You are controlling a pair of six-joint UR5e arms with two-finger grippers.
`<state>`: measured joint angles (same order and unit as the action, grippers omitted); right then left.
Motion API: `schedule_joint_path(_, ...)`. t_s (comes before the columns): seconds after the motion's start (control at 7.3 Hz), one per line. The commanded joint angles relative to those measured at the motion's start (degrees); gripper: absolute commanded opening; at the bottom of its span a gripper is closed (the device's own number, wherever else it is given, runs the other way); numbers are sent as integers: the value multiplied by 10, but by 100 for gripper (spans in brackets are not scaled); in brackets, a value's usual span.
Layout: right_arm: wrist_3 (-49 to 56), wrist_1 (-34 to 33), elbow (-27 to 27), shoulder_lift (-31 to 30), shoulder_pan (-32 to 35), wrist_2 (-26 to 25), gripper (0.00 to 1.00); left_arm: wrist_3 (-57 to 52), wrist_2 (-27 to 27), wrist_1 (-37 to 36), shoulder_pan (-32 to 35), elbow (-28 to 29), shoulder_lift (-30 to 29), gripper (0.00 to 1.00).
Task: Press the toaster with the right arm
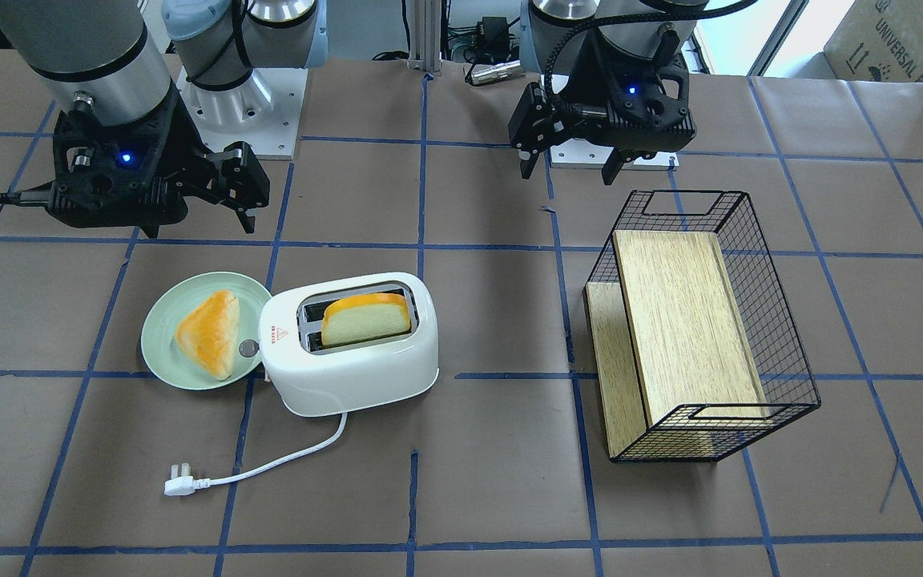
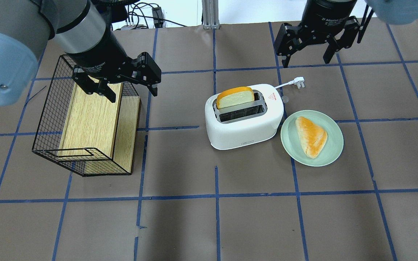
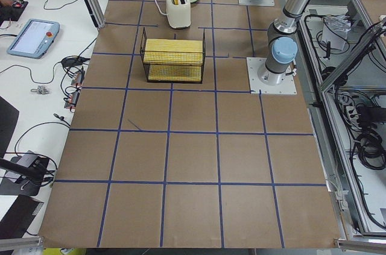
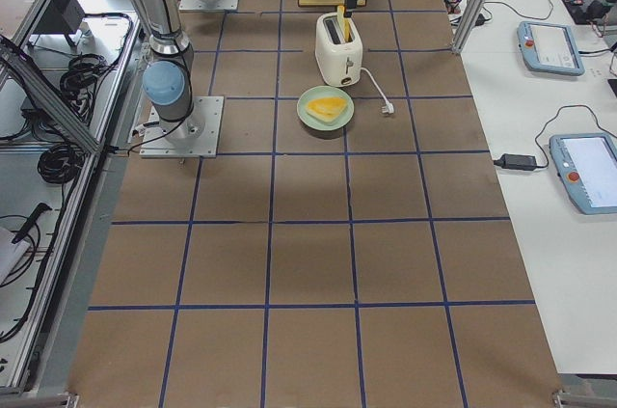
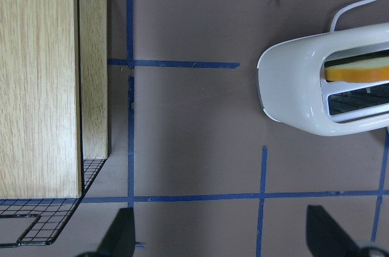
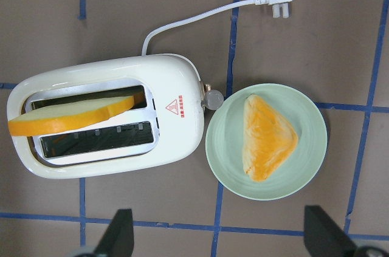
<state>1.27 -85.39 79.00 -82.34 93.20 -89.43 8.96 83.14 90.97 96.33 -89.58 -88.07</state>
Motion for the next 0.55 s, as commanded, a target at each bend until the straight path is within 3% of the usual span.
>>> schedule_joint_path(0.0,4,-3,0,6,-6,0,80,0,0,0,0,-1,0,100)
schedule_joint_path(0.14,13,-5,-1,6,-7,0,39,0,0,0,0,-1,0,100)
schedule_joint_path(0.27,62,-14,-5,6,-7,-1,21,0,0,0,0,-1,0,100)
schedule_joint_path(0.41,144,-44,-3,8,-7,-6,16,0,0,0,0,-1,0,100)
